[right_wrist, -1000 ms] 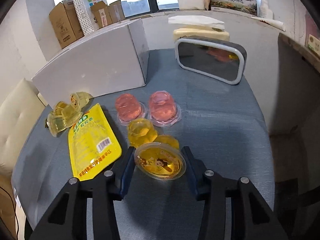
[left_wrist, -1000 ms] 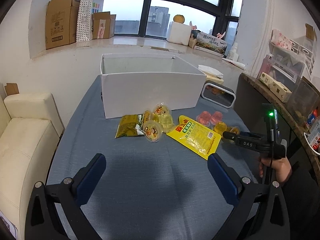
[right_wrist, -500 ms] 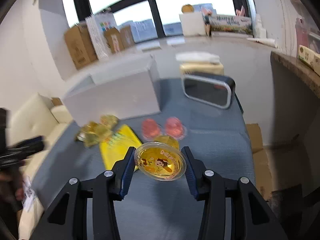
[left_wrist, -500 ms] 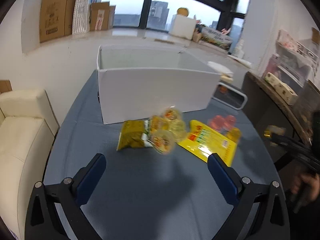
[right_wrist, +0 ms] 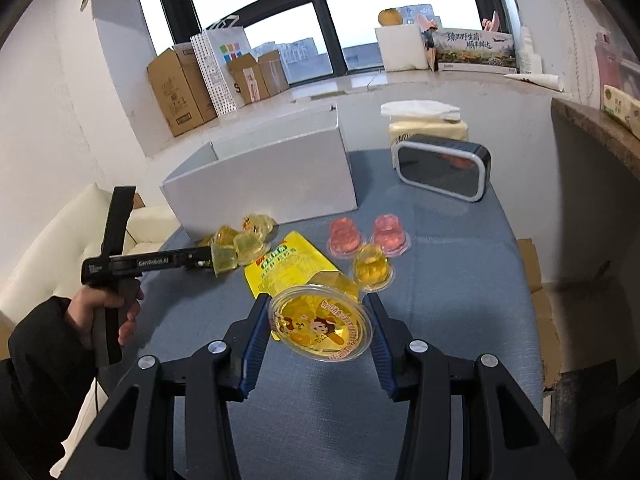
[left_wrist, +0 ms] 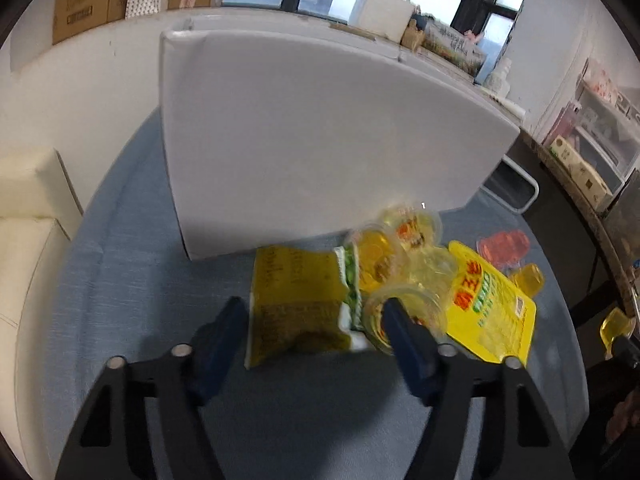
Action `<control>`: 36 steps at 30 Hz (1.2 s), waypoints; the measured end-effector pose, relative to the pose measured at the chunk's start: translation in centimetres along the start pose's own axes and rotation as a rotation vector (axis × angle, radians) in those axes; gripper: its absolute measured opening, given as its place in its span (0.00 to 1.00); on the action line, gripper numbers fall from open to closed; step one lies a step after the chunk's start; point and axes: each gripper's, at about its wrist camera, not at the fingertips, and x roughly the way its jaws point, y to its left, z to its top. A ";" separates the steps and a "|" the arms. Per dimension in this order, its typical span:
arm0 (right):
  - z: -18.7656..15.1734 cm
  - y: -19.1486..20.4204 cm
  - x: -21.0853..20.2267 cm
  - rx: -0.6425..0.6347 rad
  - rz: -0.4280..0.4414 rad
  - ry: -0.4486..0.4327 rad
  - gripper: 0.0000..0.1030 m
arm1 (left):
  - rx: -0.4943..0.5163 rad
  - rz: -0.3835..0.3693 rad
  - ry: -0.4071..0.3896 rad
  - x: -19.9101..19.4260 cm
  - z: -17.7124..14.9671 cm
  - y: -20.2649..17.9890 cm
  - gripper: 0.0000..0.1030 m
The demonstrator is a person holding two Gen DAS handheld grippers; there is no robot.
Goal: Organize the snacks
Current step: 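Grasp the gold snack packet with the left tool while the right tool holds the jelly cup, then carry the jelly cup and gold packet into the white box and release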
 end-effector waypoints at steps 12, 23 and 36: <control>-0.1 2.7 1.0 -0.045 0.034 0.018 0.49 | 0.101 0.048 -0.015 -0.9 -0.5 -2.0 0.35; 2.3 4.8 2.3 -0.081 0.082 0.000 0.49 | 0.152 0.030 -0.256 -11.7 2.5 -5.5 0.35; 18.1 7.8 9.0 -0.148 0.156 -0.114 0.49 | 0.131 0.071 -0.335 -11.9 12.9 -3.6 0.35</control>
